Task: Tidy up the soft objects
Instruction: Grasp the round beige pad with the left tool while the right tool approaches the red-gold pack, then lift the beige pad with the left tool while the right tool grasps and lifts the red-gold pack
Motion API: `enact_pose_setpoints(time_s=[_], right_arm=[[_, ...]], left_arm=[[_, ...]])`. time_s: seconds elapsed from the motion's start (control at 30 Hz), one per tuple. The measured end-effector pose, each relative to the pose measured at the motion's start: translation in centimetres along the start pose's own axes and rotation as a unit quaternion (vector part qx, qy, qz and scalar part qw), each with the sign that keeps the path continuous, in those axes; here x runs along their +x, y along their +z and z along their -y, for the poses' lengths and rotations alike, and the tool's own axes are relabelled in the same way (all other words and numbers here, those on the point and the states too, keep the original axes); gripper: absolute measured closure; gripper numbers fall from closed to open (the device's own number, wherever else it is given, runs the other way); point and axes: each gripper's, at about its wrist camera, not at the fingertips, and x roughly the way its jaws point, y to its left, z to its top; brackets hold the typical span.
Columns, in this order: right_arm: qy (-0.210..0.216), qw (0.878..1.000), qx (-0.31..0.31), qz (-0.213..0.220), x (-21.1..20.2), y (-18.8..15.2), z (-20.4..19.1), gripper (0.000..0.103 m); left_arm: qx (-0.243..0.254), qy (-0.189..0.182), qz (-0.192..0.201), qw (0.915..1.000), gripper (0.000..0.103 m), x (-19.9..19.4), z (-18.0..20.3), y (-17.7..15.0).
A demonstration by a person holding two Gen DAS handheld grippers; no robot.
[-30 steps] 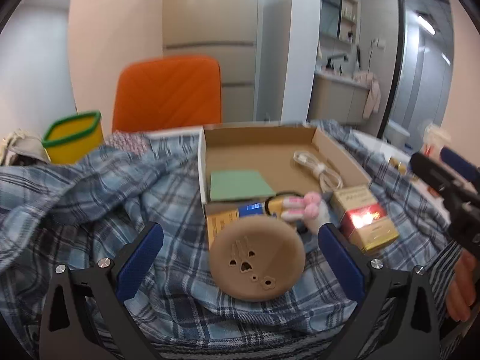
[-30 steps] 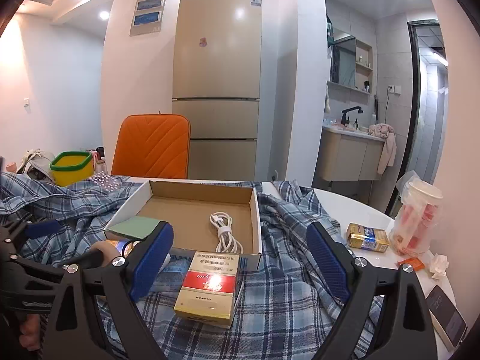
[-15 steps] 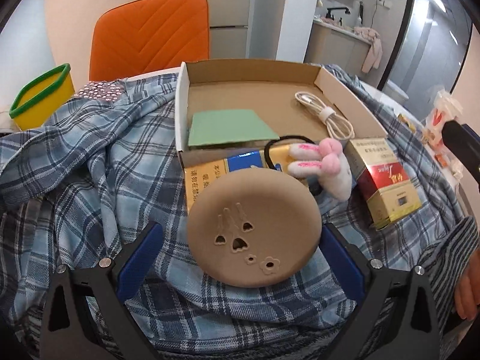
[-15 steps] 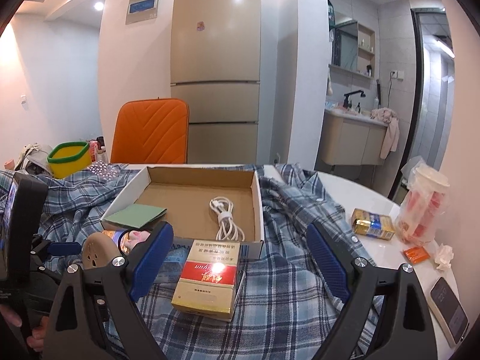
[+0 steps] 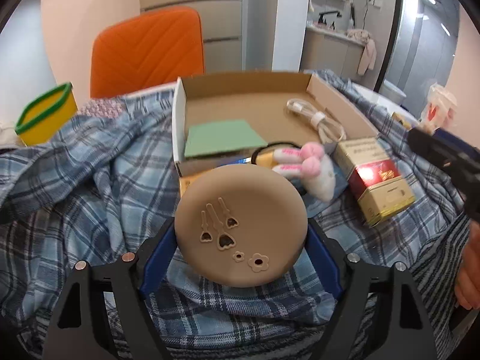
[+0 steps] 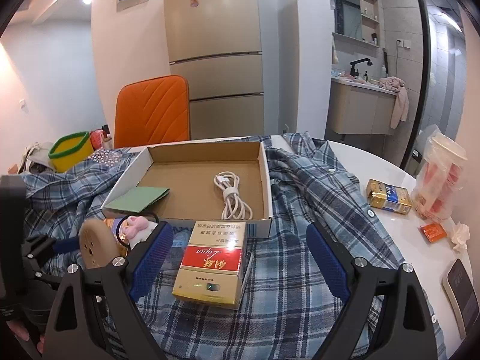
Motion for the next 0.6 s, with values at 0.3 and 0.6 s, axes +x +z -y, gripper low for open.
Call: enact_pose_setpoints(time_s=[0.3,0.6], right_arm=[[0.009,0.998,-0.052,-0.036,1.6,-0.8,-2.3,0.017],[0.0,0.993,-0.073,-0.097,4.1,-1.5,-2.9,0.026]], left_arm=[[0.016,0.015,0.129,0.9914,0.022,-4.8,0.7,-0.3],[0.008,0.023,0.175,0.9842,0.022,-6.3,0.5,-0.3]])
